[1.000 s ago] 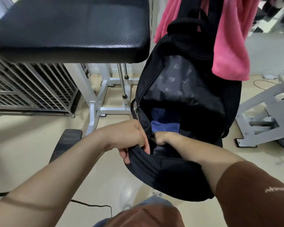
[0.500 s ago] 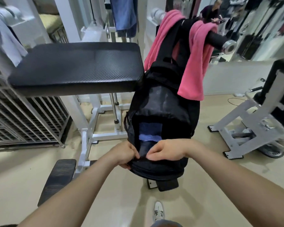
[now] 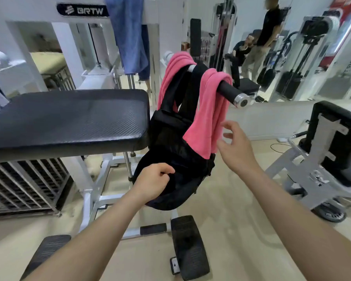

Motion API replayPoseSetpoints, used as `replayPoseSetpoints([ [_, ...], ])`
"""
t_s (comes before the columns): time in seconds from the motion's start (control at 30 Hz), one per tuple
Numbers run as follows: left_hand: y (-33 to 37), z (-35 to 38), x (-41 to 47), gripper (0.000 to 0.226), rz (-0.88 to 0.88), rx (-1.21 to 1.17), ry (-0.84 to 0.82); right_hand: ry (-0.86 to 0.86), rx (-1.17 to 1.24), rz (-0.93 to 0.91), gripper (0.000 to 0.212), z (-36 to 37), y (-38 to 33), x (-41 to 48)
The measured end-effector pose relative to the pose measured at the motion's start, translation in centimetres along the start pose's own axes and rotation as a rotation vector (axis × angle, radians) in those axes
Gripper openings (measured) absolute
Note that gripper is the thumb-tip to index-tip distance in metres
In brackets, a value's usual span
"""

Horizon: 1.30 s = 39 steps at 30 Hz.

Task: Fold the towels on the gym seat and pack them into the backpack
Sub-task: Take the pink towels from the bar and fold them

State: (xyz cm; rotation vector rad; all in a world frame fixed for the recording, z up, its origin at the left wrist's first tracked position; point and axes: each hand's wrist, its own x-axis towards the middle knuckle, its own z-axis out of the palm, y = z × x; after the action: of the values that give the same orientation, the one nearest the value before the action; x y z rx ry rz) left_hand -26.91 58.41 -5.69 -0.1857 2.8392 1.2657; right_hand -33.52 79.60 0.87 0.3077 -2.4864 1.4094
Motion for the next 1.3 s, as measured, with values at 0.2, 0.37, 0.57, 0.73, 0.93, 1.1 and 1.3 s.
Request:
replayPoseSetpoints([
  [0.2, 13.6, -0.5, 6.1, 0.049, 0.233, -0.352, 0.242, -0.016, 0.322, 0.068, 0.055, -3.6, 0.9, 7.9],
  [0.37, 16.6, 0.1, 10.3, 0.061, 0.133, -0.573, 0.264, -0.457, 0.677, 0.142, 0.078, -5.2, 0.7, 13.0],
  [0.57, 16.1, -2.3, 6.9, 0.036, 0.109, -0.818, 0.213, -0.889, 0.815, 0.243, 0.024, -4.5, 2.7, 13.4],
  [0.73, 16.1, -5.9, 2.3, 0.024, 0.168, -0.73, 0.062, -1.093, 0.832, 0.027, 0.035, -5.9, 4.5, 12.9],
  [0.93, 12.6, -10.4, -0.4, 0.029, 0.289, -0.8, -0.053, -1.536, 0.264, -0.166, 0.021, -4.8, 0.6, 9.6],
  [1.1, 6.7, -14.4, -0.6, 0.041, 0.259, -0.766, 0.116, -1.705, 0.208, -0.121, 0.011, 1.2, -4.1, 7.1],
  [1.3, -0.7, -21.5, -3.2, 0.059, 0.233, -0.728, 0.17, -1.55, 0.798, -0.119, 0.02, 6.9, -9.5, 6.2],
])
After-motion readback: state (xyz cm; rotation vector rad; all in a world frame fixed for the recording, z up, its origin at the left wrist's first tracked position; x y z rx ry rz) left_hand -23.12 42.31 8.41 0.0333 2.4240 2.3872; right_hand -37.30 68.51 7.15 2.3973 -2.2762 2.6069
